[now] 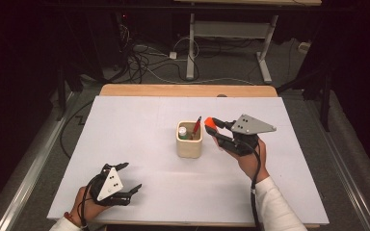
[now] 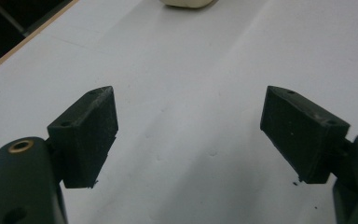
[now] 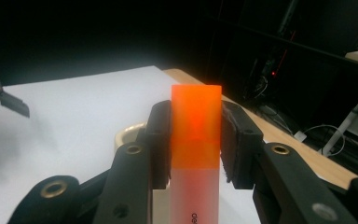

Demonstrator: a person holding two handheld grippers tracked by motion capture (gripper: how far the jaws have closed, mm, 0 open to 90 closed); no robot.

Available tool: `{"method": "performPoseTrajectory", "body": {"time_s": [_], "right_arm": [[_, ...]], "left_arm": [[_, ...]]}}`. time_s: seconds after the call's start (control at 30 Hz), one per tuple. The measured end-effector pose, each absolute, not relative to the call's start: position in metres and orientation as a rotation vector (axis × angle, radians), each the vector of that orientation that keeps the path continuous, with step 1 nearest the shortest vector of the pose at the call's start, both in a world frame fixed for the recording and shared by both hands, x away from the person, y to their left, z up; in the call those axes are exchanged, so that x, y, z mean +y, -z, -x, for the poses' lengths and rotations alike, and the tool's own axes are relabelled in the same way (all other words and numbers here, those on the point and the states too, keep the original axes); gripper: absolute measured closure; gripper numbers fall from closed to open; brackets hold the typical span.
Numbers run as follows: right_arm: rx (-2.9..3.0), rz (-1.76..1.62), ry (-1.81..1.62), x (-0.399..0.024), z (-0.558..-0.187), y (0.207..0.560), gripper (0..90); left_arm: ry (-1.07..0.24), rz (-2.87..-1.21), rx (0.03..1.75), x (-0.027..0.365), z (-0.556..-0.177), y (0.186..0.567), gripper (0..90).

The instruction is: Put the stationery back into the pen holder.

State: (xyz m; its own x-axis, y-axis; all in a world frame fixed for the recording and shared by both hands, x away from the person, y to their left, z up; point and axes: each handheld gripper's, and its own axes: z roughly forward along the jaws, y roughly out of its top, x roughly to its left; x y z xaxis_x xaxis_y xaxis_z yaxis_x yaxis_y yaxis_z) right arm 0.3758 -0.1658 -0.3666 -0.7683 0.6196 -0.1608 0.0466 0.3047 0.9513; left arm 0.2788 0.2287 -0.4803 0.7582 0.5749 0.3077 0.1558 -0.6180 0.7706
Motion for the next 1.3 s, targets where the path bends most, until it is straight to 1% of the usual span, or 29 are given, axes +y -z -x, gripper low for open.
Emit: {"method": "performPoseTrajectory", "body": {"time_s": [0.43, 0.83, 1.3], "right_arm": [[2.037, -0.589, -1.513, -0.153, -0.39, 0.349, 66.8], [2.018, -0.596, -1.551, -0.14, -0.403, 0.345, 66.8], [2.027, -0.581, -1.573, -0.119, -0.408, 0.344, 66.8]], "left_arm": [[-0.693, -2.189, 0.537, 0.229, -0.279, 0.481, 18.8], [-0.695, -2.194, 0.532, 0.23, -0.278, 0.48, 18.7], [-0.695, -2.183, 0.527, 0.23, -0.277, 0.48, 18.6]]}}
